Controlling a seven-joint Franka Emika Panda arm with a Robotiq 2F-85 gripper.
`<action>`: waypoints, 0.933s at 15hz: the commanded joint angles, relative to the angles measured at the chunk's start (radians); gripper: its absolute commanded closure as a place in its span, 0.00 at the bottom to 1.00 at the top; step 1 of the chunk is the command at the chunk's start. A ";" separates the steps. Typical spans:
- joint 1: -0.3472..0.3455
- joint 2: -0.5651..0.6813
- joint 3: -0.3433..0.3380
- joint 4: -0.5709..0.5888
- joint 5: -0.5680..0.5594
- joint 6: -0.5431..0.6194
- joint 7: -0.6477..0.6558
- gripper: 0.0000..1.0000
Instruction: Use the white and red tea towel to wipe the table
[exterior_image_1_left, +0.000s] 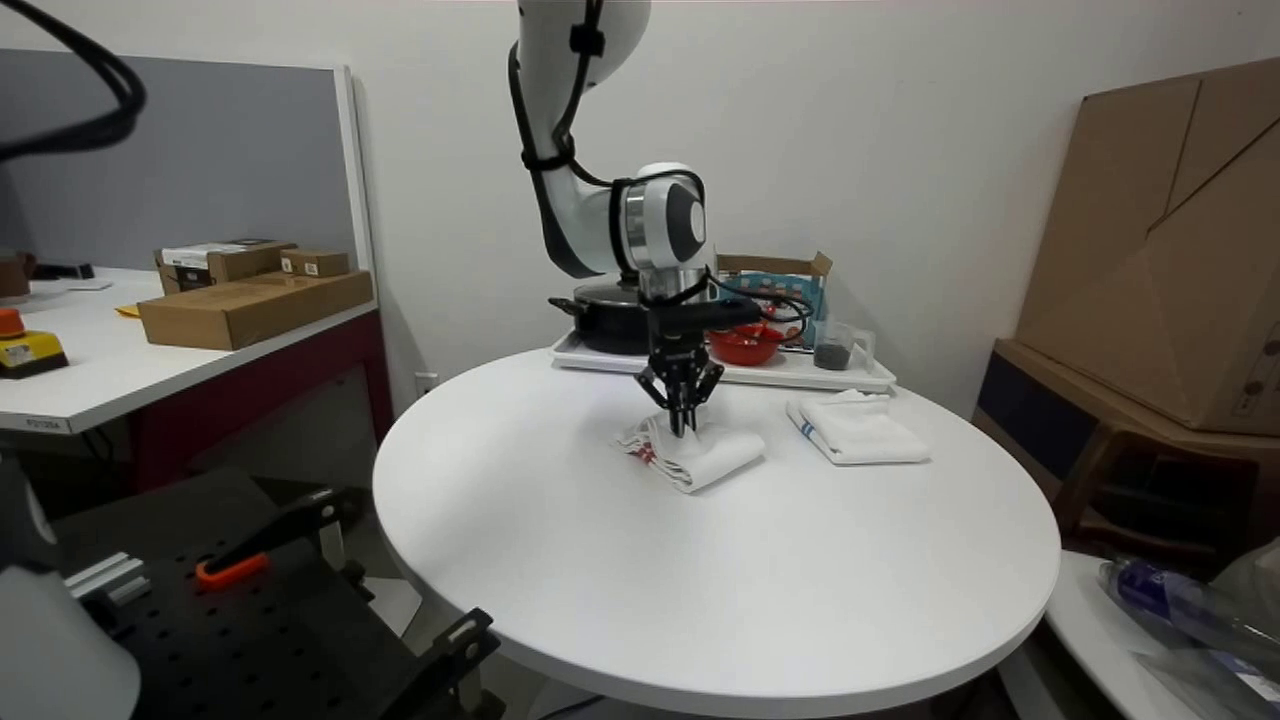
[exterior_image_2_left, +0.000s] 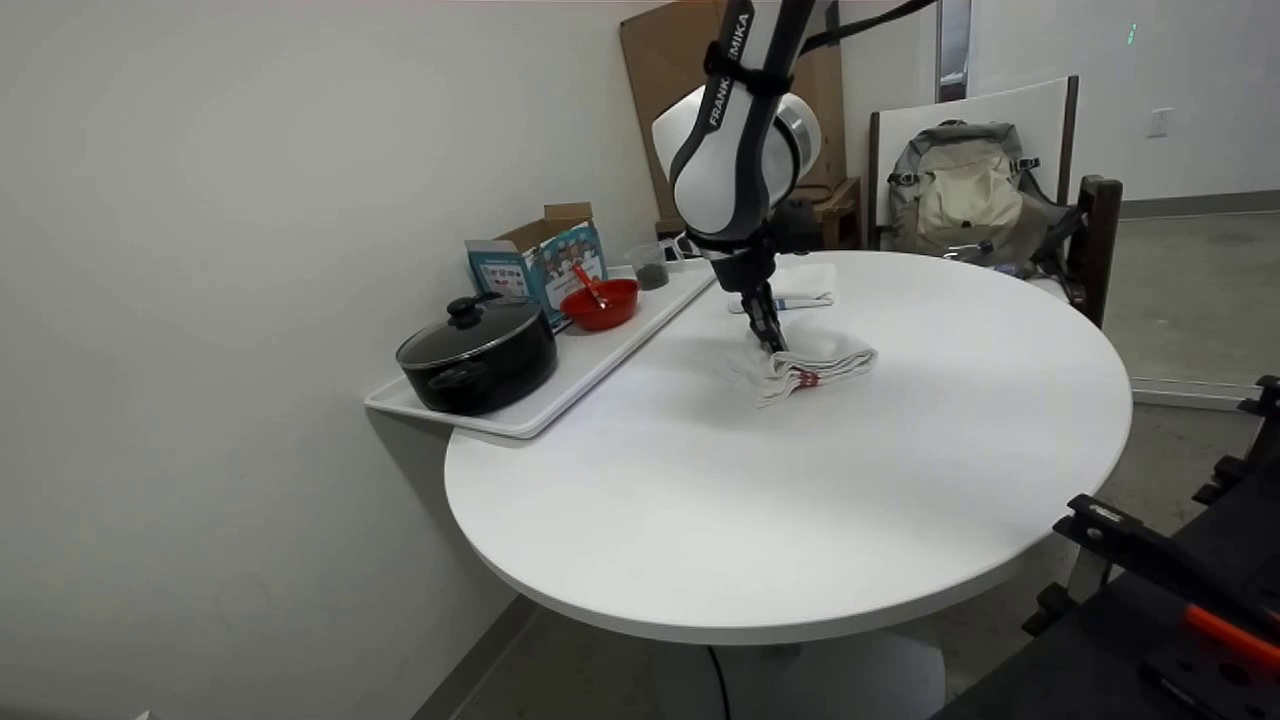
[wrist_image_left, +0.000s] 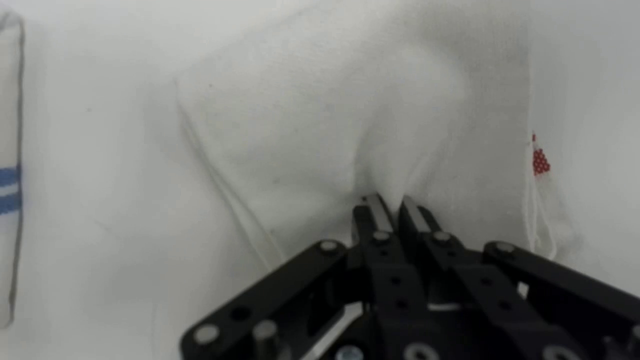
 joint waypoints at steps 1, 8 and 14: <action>-0.009 -0.024 0.000 -0.033 0.016 -0.016 0.046 0.95; -0.006 -0.036 0.014 -0.086 0.018 -0.029 0.083 0.95; 0.007 -0.048 0.065 -0.137 0.019 -0.037 0.060 0.95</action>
